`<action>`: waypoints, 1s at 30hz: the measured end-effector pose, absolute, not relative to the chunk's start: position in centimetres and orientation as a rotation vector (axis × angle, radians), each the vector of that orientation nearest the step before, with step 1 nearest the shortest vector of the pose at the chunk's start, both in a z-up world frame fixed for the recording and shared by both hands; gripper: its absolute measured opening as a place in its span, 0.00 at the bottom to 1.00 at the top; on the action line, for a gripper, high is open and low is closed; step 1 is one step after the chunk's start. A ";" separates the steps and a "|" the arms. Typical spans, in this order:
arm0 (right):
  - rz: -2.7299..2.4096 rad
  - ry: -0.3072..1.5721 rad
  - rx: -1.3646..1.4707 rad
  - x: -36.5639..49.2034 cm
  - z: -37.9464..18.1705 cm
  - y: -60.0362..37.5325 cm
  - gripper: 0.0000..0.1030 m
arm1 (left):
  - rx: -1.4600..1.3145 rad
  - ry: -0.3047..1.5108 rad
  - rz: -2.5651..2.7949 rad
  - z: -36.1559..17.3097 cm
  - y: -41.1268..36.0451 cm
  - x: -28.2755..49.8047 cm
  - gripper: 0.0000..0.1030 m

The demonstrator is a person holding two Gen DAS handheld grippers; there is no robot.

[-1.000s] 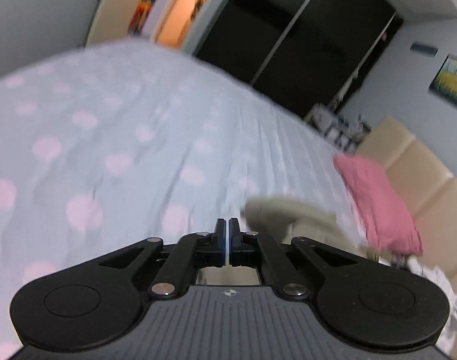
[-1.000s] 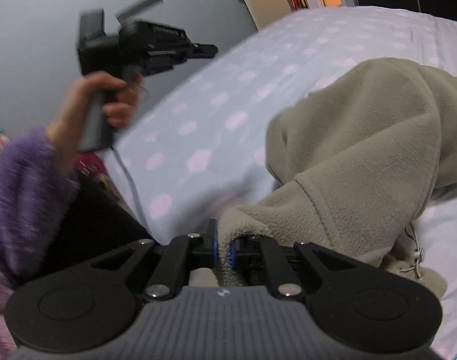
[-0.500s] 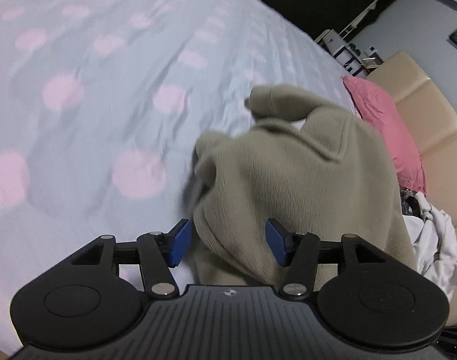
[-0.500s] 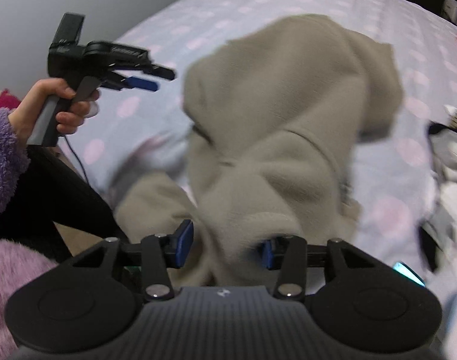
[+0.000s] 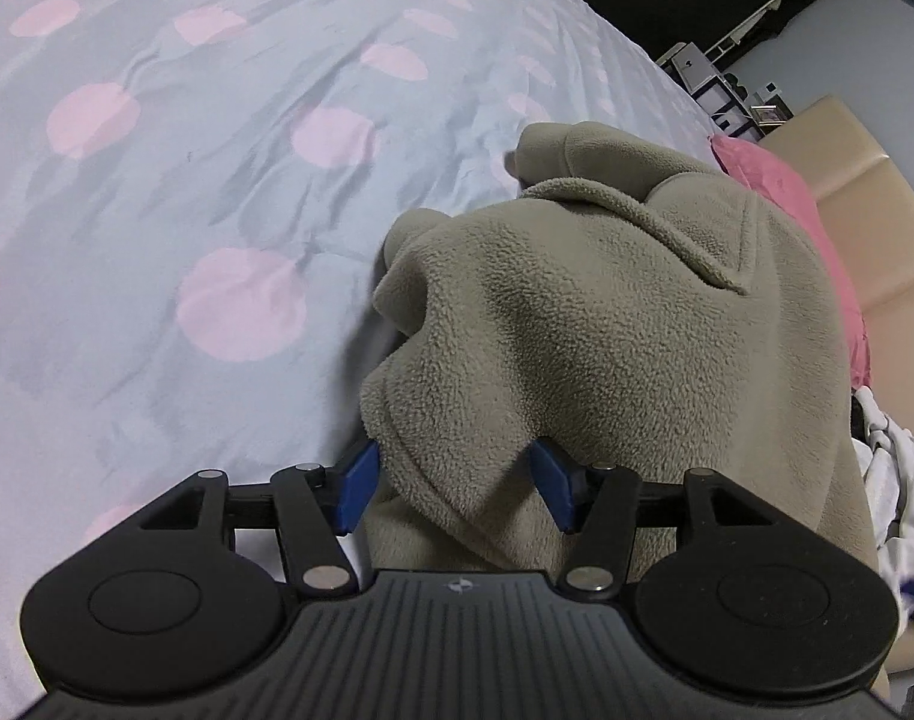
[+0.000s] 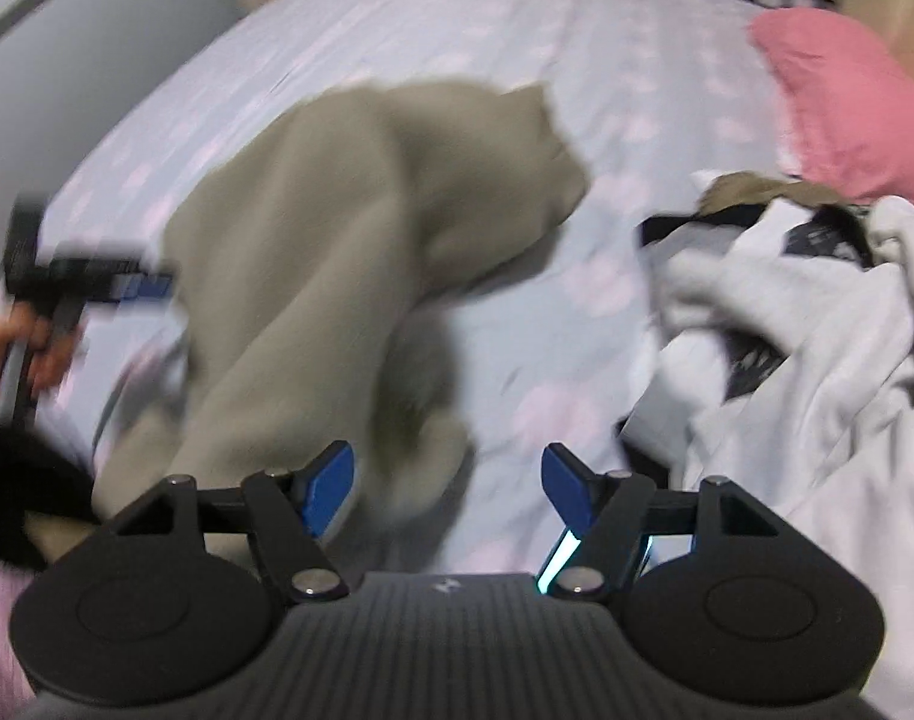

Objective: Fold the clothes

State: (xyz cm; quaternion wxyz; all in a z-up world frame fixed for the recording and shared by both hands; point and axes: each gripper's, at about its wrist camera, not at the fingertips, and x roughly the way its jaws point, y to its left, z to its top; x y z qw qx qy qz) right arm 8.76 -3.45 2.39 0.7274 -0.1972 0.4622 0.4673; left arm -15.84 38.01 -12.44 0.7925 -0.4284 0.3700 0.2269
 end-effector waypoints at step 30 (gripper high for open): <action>1.019 1.184 0.568 26.1 -18.1 9.6 0.23 | -0.802 0.740 0.455 -11.5 38.7 -13.7 0.10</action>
